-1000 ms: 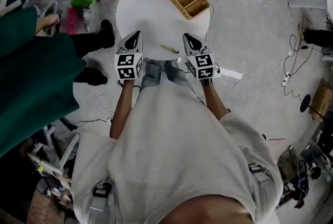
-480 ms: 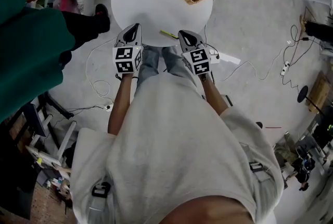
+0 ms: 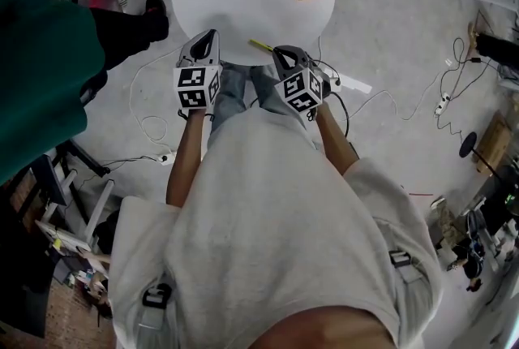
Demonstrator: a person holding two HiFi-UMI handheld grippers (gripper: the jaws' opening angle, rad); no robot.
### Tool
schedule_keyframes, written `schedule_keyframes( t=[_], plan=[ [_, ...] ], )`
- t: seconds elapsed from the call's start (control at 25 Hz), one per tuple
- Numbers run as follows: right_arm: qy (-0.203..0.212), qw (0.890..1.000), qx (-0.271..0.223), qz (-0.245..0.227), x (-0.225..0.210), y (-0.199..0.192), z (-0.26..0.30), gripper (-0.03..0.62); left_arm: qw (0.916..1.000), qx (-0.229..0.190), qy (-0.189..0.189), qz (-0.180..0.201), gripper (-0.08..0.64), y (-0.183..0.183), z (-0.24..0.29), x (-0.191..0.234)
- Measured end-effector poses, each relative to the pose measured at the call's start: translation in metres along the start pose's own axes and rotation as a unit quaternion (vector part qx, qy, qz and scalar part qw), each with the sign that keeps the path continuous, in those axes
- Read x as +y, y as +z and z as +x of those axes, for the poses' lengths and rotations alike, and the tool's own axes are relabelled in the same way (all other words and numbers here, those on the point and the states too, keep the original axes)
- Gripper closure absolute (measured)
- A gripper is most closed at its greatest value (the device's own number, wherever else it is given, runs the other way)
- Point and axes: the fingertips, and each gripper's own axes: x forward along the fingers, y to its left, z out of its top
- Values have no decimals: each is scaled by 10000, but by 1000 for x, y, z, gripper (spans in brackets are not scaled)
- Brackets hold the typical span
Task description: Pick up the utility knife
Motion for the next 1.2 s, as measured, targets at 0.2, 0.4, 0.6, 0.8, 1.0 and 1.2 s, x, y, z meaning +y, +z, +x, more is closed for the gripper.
schedule_keyframes(
  t=[0.2,0.4,0.6,0.8,1.0,1.2],
  plan=[
    [379,9990,222,-39,8,-8,9,549,10000,18,10,-15,538,0,0,2],
    [668,9970,387,45,17,-18,15,365,10000,24,22,-24,538,-1,-2,3],
    [631,9963,565,-115,18,-29,24,365,10000,42,21,-28,538,-2,-1,5],
    [713,9944,777,-105,20,-42,37,367,10000,71,25,-24,538,-4,-3,5],
    [793,9922,952,-136,21,-51,50,382,9999,83,46,-33,538,-7,-6,8],
    [803,9909,1074,-122,16,-55,58,439,9999,121,74,-54,538,-10,-7,9]
  ],
)
